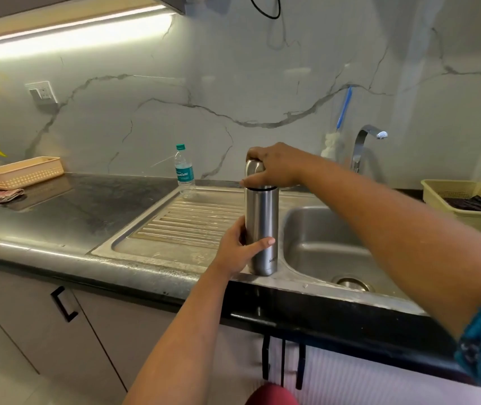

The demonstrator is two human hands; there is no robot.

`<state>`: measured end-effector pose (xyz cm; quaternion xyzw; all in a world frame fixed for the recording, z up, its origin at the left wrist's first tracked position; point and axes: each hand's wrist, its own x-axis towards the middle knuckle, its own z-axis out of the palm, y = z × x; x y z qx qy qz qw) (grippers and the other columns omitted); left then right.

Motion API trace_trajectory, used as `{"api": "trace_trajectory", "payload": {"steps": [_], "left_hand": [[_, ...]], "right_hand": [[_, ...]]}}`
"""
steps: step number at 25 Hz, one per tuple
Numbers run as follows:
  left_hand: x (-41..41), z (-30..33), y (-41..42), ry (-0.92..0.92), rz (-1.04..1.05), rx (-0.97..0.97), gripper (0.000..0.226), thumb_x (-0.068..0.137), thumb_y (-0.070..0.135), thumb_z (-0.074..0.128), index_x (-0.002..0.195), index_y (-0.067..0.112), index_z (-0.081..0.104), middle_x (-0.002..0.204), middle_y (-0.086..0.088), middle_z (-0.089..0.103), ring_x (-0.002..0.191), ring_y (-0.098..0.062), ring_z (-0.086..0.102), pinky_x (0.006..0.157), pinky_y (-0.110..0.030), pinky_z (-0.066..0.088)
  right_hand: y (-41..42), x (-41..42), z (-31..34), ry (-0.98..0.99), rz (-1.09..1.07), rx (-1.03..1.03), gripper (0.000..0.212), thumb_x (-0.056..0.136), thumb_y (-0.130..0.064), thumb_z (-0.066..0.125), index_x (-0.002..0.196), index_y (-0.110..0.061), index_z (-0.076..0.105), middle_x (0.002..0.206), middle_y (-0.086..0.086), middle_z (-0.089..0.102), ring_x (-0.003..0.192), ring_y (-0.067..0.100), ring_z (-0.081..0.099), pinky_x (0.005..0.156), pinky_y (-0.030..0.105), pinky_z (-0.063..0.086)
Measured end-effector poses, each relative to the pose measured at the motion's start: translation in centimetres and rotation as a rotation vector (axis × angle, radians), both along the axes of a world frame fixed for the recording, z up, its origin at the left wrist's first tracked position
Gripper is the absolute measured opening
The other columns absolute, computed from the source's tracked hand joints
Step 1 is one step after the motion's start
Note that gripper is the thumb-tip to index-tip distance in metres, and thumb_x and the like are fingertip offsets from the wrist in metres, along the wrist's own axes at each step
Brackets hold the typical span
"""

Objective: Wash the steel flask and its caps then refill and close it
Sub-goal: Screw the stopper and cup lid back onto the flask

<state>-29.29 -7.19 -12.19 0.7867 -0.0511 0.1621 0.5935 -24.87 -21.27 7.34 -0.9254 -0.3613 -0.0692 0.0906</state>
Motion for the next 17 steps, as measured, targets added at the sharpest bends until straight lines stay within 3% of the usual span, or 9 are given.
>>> {"api": "trace_trajectory", "payload": {"steps": [3,5,8,11,14,17], "left_hand": [[-0.5,0.0,-1.0,-0.055,0.147,0.052,0.059,0.070,0.041,0.087,0.120,0.030,0.057,0.108,0.010,0.070,0.097,-0.006,0.067,0.088,-0.038,0.058],[-0.8,0.4,-1.8,-0.045,0.296,0.137,0.065,0.065,0.053,0.087,0.117,0.031,0.054,0.105,0.013,0.067,0.092,-0.005,0.065,0.083,-0.033,0.058],[-1.2,1.7,-2.8,0.018,0.413,0.246,0.078,0.057,0.063,0.086,0.113,0.026,0.048,0.104,0.010,0.064,0.090,-0.010,0.062,0.078,-0.028,0.053],[-1.4,2.7,-1.7,0.134,0.234,0.194,0.080,0.062,0.054,0.088,0.126,0.023,0.051,0.114,0.006,0.061,0.103,-0.012,0.059,0.086,-0.031,0.050],[-1.7,3.2,1.3,0.233,-0.025,0.063,0.061,0.079,0.036,0.081,0.133,0.020,0.056,0.126,0.000,0.062,0.116,-0.021,0.059,0.101,-0.043,0.050],[-1.9,2.9,2.6,0.220,-0.033,0.096,0.071,0.071,0.048,0.084,0.132,0.027,0.057,0.127,0.005,0.063,0.117,-0.021,0.060,0.101,-0.048,0.050]], "right_hand": [[0.4,0.2,-2.0,-0.063,0.033,0.190,0.061,0.084,-0.052,0.065,0.131,-0.022,0.043,0.117,0.008,0.061,0.091,0.016,0.056,0.073,0.023,0.047],[-0.4,0.2,-2.6,0.061,0.064,0.355,0.065,0.081,-0.051,0.070,0.131,-0.022,0.038,0.117,0.005,0.058,0.092,0.016,0.056,0.068,0.017,0.043],[-2.5,-0.1,-4.7,0.370,0.058,0.593,0.072,0.080,-0.056,0.067,0.136,-0.026,0.033,0.120,0.000,0.054,0.101,0.016,0.057,0.080,0.024,0.048],[-3.2,-0.1,-8.8,0.523,-0.013,0.756,0.063,0.082,-0.059,0.063,0.130,-0.026,0.038,0.116,0.003,0.059,0.102,0.018,0.062,0.087,0.035,0.053],[-3.2,-0.5,-11.6,0.603,-0.017,0.963,0.046,0.088,-0.052,0.058,0.122,-0.026,0.045,0.116,0.003,0.062,0.108,0.020,0.062,0.091,0.038,0.053],[-3.6,-2.1,-14.1,0.698,0.027,1.052,0.050,0.086,-0.045,0.065,0.131,-0.042,0.044,0.123,-0.002,0.059,0.113,0.013,0.057,0.092,0.034,0.050]]}}
